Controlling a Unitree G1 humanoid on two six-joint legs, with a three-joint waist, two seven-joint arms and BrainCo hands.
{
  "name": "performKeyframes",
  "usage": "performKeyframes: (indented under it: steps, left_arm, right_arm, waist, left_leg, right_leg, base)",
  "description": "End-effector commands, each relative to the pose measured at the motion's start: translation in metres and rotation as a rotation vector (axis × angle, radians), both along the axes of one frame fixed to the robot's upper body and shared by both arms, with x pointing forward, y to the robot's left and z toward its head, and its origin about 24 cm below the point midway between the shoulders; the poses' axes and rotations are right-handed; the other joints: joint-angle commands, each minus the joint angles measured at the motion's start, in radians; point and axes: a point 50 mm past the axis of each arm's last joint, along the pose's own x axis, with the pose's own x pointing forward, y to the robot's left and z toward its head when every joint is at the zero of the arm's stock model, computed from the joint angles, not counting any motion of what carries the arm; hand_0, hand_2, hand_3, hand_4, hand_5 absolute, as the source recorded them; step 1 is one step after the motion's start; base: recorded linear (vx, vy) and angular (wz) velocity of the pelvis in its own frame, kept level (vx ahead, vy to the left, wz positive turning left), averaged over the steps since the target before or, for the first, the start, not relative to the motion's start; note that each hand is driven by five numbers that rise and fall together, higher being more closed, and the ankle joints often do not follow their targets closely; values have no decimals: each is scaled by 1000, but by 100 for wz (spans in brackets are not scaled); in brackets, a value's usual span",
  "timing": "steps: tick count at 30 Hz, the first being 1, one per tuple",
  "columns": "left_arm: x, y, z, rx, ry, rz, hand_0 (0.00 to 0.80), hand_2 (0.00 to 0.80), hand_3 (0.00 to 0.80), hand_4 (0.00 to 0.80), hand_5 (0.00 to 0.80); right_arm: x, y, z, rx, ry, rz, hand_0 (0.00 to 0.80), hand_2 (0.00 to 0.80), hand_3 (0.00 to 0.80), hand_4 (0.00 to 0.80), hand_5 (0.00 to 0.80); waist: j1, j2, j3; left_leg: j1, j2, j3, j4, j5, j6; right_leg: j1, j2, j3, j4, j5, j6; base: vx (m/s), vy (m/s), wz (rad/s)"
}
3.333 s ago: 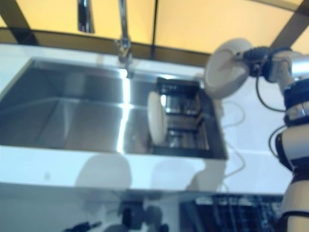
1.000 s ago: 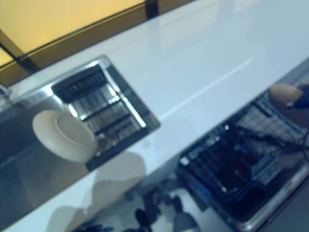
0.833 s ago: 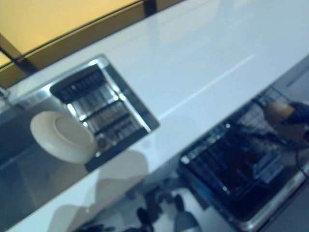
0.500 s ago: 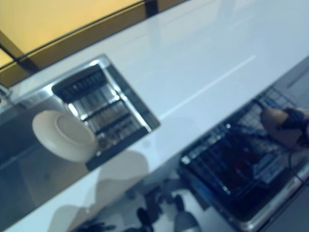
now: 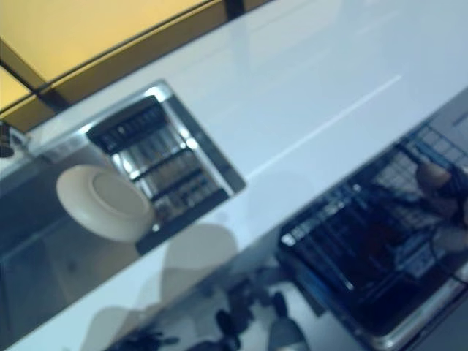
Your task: Take plates into dishwasher
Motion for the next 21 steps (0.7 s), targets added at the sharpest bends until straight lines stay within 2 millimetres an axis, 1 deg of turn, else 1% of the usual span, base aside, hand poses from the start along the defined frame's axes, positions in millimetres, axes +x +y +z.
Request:
performKeyframes:
  steps: [1,8,10,12,15,21]
  left_arm:
    - [27,17,12,43,-62,-32,0,0,0,0,0]
    - [28,13,11,34,-64,-46,0,0,0,0,0]
    - [30,11,11,30,-69,-50,0,0,0,0,0]
    - [30,11,11,29,-71,-49,0,0,0,0,0]
    - [32,8,11,25,-73,-45,0,0,0,0,0]
    - [36,7,12,25,-76,-56,0,0,0,0,0]
  right_arm:
    - [13,5,28,-69,-100,1,800,800,800,800,800]
    - [20,7,33,-44,-137,-13,800,800,800,800,800]
    - [24,9,37,-14,-169,-9,800,800,800,800,800]
    - [27,12,37,-3,-171,1,800,800,800,800,800]
    - [30,16,32,5,-146,3,800,800,800,800,800]
    - [30,12,14,28,-82,-30,800,800,800,800,800]
  waist:
    - [60,-50,-58]
    - [76,-36,-53]
    - [84,-28,-45]
    - [86,-24,-43]
    - [89,-20,-42]
    - [97,-19,-40]
  left_leg:
    - [121,-6,7,3,-80,-48]
    - [114,-10,-6,3,-78,-49]
    - [109,-12,-11,3,-75,-50]
    - [105,-14,-16,3,-74,-50]
    - [101,-17,-20,3,-74,-51]
    - [102,-15,-27,3,-71,-52]
  right_leg:
    - [-88,-80,-9,1,72,123]
    - [-90,-89,-22,1,71,123]
    - [-93,-94,-28,1,71,121]
    - [-95,-94,-31,1,71,121]
    - [-97,-96,-33,1,70,120]
    - [-93,-98,-37,1,70,118]
  base:
    - [0,0,0]
    - [-10,-7,4]
    - [-35,-6,9]
    - [-16,-1,2]
    - [0,0,0]
    - [-2,-2,1]
